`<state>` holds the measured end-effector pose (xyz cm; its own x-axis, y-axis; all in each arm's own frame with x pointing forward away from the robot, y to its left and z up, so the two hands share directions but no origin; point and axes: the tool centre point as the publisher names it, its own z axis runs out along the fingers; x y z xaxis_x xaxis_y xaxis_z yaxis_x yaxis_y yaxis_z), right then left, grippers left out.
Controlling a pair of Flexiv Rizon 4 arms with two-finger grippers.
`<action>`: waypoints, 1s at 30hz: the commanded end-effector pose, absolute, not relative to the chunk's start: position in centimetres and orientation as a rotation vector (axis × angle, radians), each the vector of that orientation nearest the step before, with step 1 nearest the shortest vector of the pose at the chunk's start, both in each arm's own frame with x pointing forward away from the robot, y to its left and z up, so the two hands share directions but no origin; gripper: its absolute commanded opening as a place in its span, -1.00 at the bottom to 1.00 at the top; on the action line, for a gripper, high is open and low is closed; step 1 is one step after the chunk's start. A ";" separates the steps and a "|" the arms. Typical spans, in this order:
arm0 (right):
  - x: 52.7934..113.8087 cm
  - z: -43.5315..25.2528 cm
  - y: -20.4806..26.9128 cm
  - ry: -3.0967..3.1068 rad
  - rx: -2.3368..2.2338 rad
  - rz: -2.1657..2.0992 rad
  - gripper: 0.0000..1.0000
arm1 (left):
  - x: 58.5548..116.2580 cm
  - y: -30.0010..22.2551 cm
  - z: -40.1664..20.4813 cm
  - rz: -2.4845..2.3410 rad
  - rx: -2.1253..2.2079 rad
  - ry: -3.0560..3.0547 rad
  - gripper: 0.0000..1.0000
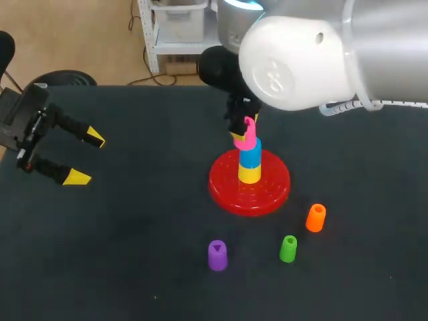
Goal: Pick up and stack the cylinders on the red base in this order: pink,purple,orange,green
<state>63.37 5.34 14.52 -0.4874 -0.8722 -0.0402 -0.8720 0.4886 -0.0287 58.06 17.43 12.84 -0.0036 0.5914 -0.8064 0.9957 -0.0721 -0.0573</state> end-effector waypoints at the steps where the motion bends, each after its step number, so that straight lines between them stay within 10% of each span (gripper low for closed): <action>1: 63.3 14.5 4.9 2.667 -1.553 -0.003 -1.00 | 58.1 17.4 12.7 -0.930 1.718 1.642 1.00; 30: 65.4 13.7 4.4 2.689 -1.526 0.024 -1.00 | 58.1 17.4 12.7 -0.930 1.718 1.642 1.00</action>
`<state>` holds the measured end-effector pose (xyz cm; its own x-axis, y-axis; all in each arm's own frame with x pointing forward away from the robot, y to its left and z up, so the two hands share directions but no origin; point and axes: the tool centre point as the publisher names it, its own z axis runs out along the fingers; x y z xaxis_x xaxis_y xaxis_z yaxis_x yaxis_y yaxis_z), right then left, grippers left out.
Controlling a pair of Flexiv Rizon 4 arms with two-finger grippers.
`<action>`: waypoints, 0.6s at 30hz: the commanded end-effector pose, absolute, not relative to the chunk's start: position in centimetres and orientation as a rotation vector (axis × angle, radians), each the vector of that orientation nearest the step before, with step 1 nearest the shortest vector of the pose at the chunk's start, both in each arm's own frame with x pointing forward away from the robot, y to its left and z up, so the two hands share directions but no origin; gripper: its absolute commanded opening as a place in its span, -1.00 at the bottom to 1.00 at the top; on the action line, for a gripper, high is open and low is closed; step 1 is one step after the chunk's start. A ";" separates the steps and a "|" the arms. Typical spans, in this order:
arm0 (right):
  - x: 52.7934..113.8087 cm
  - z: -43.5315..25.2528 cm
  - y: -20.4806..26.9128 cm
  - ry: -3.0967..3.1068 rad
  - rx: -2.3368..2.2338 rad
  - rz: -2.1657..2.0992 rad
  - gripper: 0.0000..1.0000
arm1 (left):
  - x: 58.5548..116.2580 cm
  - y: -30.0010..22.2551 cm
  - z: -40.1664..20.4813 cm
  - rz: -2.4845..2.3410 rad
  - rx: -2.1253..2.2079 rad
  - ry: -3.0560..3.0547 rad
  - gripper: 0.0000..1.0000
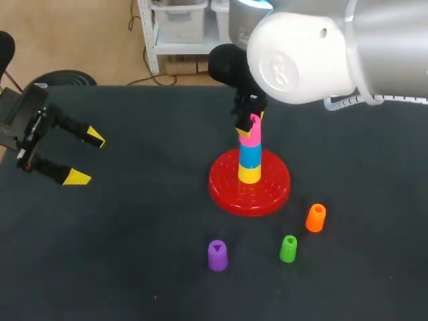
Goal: Pick up and stack the cylinders on the red base in this order: pink,purple,orange,green
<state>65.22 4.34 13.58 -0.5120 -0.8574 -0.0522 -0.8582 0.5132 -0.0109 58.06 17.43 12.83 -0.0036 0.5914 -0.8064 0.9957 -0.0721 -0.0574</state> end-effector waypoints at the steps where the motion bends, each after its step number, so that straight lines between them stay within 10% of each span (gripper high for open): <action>1: 65.4 13.6 4.4 2.690 -1.526 0.025 -1.00 | 58.1 17.4 12.7 -0.930 1.718 1.642 1.00; 18: 64.6 12.4 3.7 2.708 -1.538 0.048 -1.00 | 58.1 17.4 12.7 -0.930 1.718 1.642 1.00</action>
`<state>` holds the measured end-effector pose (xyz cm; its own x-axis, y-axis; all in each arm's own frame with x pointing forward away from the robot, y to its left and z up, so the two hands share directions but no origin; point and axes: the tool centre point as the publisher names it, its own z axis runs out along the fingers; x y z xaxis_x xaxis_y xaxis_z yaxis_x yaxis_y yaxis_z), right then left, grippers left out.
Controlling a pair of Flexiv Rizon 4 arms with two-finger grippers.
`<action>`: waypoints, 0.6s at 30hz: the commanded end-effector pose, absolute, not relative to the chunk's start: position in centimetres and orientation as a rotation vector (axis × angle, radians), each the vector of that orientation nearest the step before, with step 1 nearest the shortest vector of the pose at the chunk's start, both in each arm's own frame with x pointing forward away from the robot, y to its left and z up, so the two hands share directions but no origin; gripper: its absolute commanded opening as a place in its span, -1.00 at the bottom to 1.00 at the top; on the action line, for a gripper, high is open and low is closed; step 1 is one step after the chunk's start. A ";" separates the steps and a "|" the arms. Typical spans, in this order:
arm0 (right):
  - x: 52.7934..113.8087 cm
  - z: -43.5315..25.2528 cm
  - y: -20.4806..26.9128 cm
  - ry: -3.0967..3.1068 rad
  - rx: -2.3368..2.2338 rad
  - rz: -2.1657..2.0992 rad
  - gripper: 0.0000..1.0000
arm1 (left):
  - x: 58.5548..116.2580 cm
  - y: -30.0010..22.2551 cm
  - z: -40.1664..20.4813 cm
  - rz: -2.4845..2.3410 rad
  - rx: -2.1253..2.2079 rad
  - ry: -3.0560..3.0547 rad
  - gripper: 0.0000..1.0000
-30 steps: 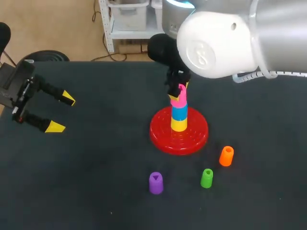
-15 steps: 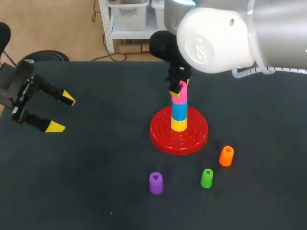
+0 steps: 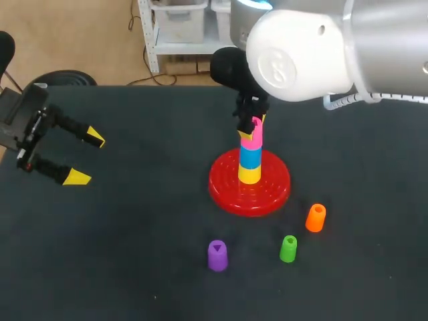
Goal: Pick up and stack the cylinders on the red base in this order: pink,purple,orange,green
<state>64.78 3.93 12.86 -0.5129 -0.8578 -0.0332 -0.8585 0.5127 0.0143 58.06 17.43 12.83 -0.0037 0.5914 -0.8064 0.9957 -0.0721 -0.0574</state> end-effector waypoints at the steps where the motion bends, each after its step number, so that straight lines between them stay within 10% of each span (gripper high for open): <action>1: 64.6 12.4 3.7 2.708 -1.539 0.048 -1.00 | 58.1 17.4 12.7 -0.930 1.718 1.642 1.00; 18: 64.9 10.7 3.8 2.719 -1.556 0.070 -1.00 | 58.1 17.4 12.7 -0.930 1.718 1.642 1.00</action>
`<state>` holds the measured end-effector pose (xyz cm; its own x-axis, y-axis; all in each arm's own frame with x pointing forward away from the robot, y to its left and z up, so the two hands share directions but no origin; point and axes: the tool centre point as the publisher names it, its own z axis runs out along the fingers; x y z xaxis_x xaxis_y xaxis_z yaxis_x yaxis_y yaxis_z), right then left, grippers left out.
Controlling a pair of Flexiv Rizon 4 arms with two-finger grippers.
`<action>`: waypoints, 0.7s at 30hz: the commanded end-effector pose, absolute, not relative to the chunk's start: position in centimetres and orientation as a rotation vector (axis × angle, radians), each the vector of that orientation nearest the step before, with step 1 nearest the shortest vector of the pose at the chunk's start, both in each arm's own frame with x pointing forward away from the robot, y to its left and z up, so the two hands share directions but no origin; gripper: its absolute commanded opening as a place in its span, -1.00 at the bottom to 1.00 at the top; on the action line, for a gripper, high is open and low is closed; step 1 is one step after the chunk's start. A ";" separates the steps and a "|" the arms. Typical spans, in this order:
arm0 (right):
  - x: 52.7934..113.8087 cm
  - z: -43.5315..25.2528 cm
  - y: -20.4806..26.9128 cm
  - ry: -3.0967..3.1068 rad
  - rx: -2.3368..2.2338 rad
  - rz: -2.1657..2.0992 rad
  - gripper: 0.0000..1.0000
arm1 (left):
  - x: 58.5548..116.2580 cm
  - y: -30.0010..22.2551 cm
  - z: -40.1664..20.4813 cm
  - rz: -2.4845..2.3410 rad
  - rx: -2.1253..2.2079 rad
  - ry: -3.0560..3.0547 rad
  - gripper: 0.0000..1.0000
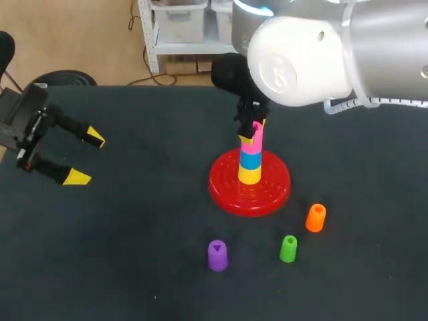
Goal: Pick up and stack the cylinders on the red base in this order: pink,purple,orange,green
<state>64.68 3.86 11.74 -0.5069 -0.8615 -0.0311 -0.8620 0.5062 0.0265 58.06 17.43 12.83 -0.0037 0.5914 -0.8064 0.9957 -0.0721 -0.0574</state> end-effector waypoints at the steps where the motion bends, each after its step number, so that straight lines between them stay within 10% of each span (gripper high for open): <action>1: 64.9 10.6 3.8 2.720 -1.557 0.072 -1.00 | 58.1 17.4 12.7 -0.930 1.718 1.642 1.00; 11: 64.6 11.6 3.9 2.695 -1.550 0.074 -1.00 | 58.1 17.4 12.7 -0.930 1.718 1.642 1.00; 13: 64.4 12.0 4.1 2.676 -1.557 0.071 1.00 | 58.1 17.4 12.7 -0.930 1.718 1.642 1.00; 21: 63.4 14.7 4.5 2.624 -1.532 0.010 1.00 | 58.1 17.4 12.7 -0.930 1.718 1.642 1.00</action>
